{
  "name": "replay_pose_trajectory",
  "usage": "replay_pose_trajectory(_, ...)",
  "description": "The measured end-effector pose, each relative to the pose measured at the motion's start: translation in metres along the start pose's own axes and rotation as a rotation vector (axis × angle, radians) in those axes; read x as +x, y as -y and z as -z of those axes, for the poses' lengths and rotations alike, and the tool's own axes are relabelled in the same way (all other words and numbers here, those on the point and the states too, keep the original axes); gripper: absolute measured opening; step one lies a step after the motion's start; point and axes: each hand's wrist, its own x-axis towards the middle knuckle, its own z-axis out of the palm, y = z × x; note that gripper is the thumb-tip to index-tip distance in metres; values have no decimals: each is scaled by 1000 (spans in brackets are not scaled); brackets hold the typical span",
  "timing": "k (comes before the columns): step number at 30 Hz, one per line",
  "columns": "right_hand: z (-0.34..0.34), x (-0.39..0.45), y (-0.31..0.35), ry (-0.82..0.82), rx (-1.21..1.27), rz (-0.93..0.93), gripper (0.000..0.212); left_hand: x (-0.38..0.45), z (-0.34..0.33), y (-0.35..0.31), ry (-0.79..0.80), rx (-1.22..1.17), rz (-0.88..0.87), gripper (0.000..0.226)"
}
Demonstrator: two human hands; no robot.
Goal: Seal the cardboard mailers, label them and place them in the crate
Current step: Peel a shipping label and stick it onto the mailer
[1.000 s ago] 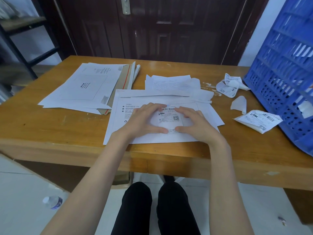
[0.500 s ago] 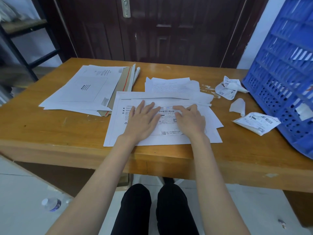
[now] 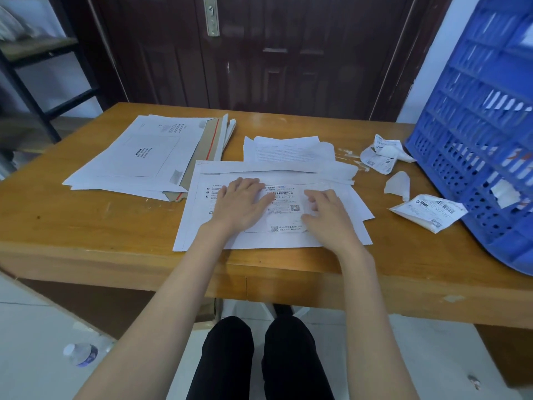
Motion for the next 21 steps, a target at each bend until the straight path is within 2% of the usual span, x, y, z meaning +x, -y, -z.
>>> replay_pose_trajectory(2,-10,-13,2,-64,-143,87,49,0,-4,-1,-17,-11,5,52)
replay_pose_trajectory(5,-16,-24,2,-125,-177,153,48,0,-6,-1,-35,-30,12,50)
replay_pose_trajectory(11,-11,-28,0,-69,-169,168,46,-3,-6,-3,-19,-30,13,56)
replay_pose_trajectory(13,-11,-27,1,-70,-114,146,44,-4,-2,-5,64,-59,22,78)
replay_pose_trajectory(16,-9,-26,0,-57,-4,72,42,-8,3,-2,211,-35,5,129)
replay_pose_trajectory(18,-10,-26,0,-45,-56,81,47,-10,3,2,232,2,-26,141)
replay_pose_trajectory(21,-9,-26,0,-27,-40,88,49,-10,2,3,226,-37,-32,143)
